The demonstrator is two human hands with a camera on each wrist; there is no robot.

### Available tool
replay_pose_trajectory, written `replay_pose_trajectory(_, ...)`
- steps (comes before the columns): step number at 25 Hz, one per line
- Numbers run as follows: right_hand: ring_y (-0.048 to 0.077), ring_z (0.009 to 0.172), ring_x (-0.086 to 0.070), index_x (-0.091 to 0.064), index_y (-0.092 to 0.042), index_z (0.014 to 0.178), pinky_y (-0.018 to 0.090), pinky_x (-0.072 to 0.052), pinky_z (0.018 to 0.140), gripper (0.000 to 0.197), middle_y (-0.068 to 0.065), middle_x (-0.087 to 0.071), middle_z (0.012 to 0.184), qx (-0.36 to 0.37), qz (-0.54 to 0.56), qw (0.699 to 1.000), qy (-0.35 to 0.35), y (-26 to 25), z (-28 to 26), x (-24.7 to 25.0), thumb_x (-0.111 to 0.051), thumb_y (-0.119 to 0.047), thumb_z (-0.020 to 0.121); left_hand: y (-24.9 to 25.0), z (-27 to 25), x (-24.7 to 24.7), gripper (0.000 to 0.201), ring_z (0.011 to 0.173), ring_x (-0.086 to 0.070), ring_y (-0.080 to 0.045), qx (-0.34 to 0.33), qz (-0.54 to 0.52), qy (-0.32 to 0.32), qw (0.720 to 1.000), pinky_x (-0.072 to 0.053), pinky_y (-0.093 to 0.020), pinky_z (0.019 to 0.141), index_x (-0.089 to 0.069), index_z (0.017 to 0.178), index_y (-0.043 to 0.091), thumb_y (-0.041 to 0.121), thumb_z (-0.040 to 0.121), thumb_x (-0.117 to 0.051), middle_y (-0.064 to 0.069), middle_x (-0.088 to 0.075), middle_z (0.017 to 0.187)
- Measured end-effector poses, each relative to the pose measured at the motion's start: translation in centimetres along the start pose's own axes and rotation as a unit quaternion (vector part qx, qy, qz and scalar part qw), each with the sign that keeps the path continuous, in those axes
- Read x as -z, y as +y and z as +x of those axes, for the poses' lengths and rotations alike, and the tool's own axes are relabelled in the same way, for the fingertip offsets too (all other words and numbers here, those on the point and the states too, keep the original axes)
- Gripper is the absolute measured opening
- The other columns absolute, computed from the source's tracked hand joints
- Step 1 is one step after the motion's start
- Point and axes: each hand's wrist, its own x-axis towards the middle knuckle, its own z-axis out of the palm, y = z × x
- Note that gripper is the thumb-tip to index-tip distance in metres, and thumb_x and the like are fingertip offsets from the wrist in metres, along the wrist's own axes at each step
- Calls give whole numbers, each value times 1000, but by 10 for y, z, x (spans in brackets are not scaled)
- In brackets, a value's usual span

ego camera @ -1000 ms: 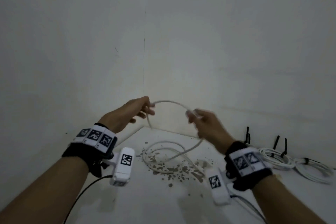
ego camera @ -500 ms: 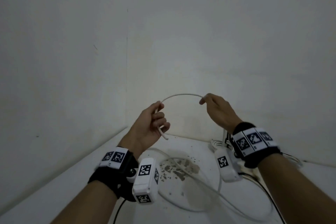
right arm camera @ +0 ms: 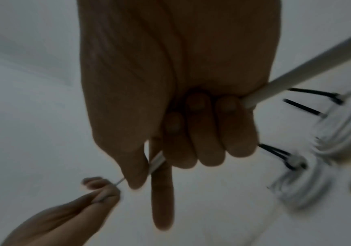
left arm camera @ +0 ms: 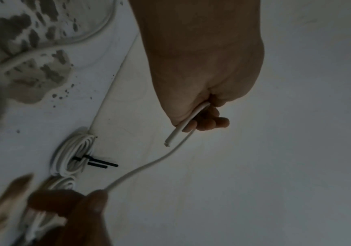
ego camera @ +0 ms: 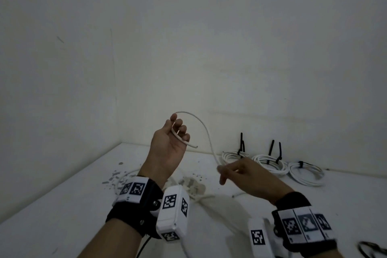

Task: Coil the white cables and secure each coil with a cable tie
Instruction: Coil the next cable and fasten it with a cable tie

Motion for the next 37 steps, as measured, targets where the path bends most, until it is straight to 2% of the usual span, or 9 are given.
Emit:
replay_pose_trajectory(3, 3, 58, -65, -73, -24, 66, 25, -56, 68, 48, -9, -71, 65, 39, -127, 990, -54, -35, -6, 7, -53, -57, 94, -25, -1, -5, 21, 68, -65, -12, 8, 29, 0, 1000, -51, -23, 56, -58, 108, 14, 23, 105, -39, -2, -68, 82)
replay_pose_trajectory(8, 24, 55, -59, -68, 2, 77, 40, -56, 70, 61, 15, -70, 71, 41, -146, 984, -92, -54, -4, -12, -46, -51, 99, -46, 0, -15, 13, 42, -45, -9, 9, 64, 6, 998, -41, -19, 41, -54, 101, 14, 22, 103, -44, 3, -52, 57)
replay_pose_trajectory(11, 9, 46, -54, -75, -11, 81, 23, -45, 54, 56, -6, -64, 56, 27, -119, 990, -69, -47, -1, -4, -44, -53, 100, -45, 2, -4, 13, 41, -41, -8, -20, 137, 60, 989, -35, -18, 38, -55, 105, 20, 25, 103, -44, 5, -49, 59)
replay_pose_trajectory(14, 3, 37, -42, -75, -18, 86, 15, -32, 46, 54, -16, -47, 38, 45, -41, 998, -20, -49, 0, 3, -39, -54, 102, -50, 1, 8, 21, 51, -47, -10, -27, 242, 124, 962, -43, -22, 46, -63, 110, 20, 23, 104, -43, 2, -52, 70)
replay_pose_trajectory(20, -3, 46, -49, -67, -25, 84, 18, -29, 51, 36, -28, -51, 47, 59, -87, 994, -42, -44, 6, -11, -43, -42, 104, -53, -1, 5, 25, 52, -59, -7, 115, 187, 62, 973, -44, -18, 39, -62, 113, 13, 28, 93, -63, 1, -69, 72)
replay_pose_trajectory(25, 4, 46, -47, -60, -18, 95, 23, -29, 50, 29, -7, -44, 50, 90, -79, 991, 53, -32, 14, -18, -50, -43, 101, -53, -10, 3, 9, 55, -68, -14, 168, 127, 53, 976, -50, -19, 42, -68, 94, 3, 11, 89, -68, -10, -75, 86)
replay_pose_trajectory(28, 2, 48, -49, -49, -21, 100, 21, -30, 47, 20, -8, -46, 52, 118, -68, 988, 72, -34, 12, -21, -52, -41, 100, -50, -12, 2, 5, 48, -61, -11, 186, 121, 45, 974, -45, -18, 38, -62, 83, 9, 6, 88, -64, -4, -66, 69)
replay_pose_trajectory(32, 1, 54, -52, -59, -31, 108, 13, -36, 53, 18, -25, -58, 64, 177, -75, 980, 48, -28, 12, -25, -68, -32, 92, -50, -9, 7, 4, 66, -65, -12, 200, 117, 72, 970, -53, -23, 65, -67, 77, 9, 8, 81, -69, -3, -69, 76)
replay_pose_trajectory(37, 14, 70, -59, -65, -38, 114, 28, -43, 61, 25, -2, -70, 86, 182, -138, 966, 123, -13, 19, -31, -58, -25, 94, -59, -15, -2, 9, 77, -70, -16, 219, 160, 56, 961, -56, -31, 72, -72, 78, 9, 12, 85, -66, -2, -76, 90)
